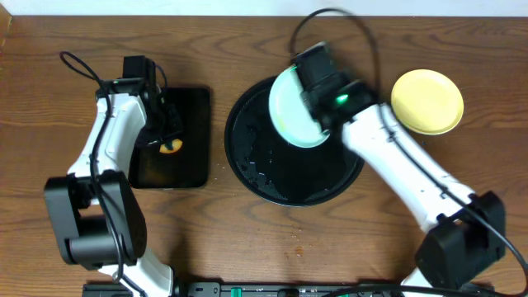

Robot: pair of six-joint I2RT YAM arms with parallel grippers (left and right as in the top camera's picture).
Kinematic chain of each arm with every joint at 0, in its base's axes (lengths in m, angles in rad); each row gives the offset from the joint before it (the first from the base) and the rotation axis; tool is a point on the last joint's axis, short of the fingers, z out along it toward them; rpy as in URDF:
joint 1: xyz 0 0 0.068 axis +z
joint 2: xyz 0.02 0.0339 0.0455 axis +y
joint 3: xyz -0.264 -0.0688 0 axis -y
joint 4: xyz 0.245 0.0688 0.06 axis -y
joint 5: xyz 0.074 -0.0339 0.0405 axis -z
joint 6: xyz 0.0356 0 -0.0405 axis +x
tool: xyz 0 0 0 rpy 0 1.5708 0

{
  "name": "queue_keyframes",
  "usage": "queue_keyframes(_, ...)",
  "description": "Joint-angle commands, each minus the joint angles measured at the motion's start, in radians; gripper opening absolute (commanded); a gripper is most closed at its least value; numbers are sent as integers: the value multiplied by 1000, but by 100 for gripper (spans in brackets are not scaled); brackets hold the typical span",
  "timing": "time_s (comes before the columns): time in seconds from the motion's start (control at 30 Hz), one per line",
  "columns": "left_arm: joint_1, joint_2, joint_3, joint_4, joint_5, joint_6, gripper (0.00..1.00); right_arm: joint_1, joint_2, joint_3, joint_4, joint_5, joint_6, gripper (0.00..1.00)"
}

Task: Clean dirty plates on tray and stack at the side
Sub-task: 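Lift the mint-green plate with the right gripper onto the yellow plate stack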

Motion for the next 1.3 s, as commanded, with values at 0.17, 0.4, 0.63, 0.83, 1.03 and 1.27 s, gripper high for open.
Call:
queue_keyframes(0.17, 39, 85, -2, 36, -13, 25, 8, 269, 5, 2, 5, 735, -27, 1)
queue_keyframes(0.4, 39, 131, -2, 47, -13, 25, 8, 319, 5, 2, 5, 753, -27, 1)
queue_keyframes(0.63, 39, 132, -2, 61, -13, 24, 8, 216, 5, 2, -3, 343, -24, 1)
queue_keyframes(0.83, 39, 132, -2, 61, -12, 24, 24, -41, 5, 2, -8, -31, 31, 1)
queue_keyframes(1.03, 39, 132, -2, 58, -12, 24, 48, -421, 5, 2, 3, -407, 23, 1)
queue_keyframes(1.27, 39, 132, -2, 61, -12, 24, 70, -857, 23, 2, 97, -769, 19, 1)
